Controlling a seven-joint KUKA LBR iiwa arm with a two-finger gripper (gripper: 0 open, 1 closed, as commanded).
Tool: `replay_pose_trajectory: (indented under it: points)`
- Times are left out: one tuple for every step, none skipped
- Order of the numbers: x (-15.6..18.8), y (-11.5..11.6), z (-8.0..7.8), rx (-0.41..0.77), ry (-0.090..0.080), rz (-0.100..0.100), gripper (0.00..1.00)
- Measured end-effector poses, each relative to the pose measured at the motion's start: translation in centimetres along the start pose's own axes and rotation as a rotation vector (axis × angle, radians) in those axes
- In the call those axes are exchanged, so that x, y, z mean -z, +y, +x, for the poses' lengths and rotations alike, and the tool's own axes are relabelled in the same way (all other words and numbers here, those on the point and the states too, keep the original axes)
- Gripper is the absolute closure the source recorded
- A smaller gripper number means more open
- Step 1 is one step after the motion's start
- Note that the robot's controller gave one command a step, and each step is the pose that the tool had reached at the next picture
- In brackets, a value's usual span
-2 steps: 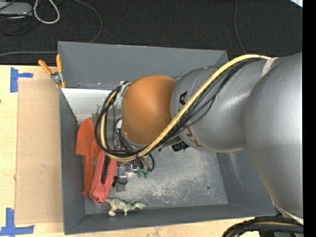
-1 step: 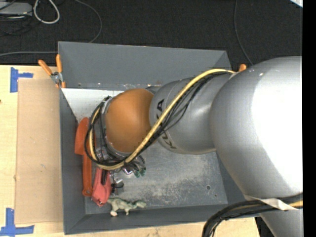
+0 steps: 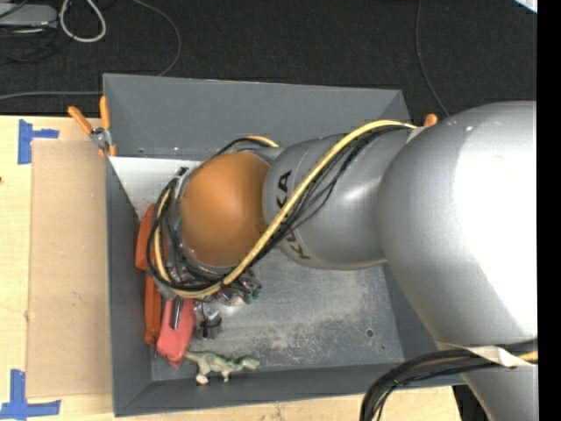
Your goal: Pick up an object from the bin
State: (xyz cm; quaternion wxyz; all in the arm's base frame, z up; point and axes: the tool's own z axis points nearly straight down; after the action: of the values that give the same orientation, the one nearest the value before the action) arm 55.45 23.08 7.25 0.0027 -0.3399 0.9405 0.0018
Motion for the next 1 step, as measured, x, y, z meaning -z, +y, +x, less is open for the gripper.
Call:
replay_pose_trajectory:
  points:
    - [0.12,-0.06,0.73,-0.220,0.003,-0.001,0.00]
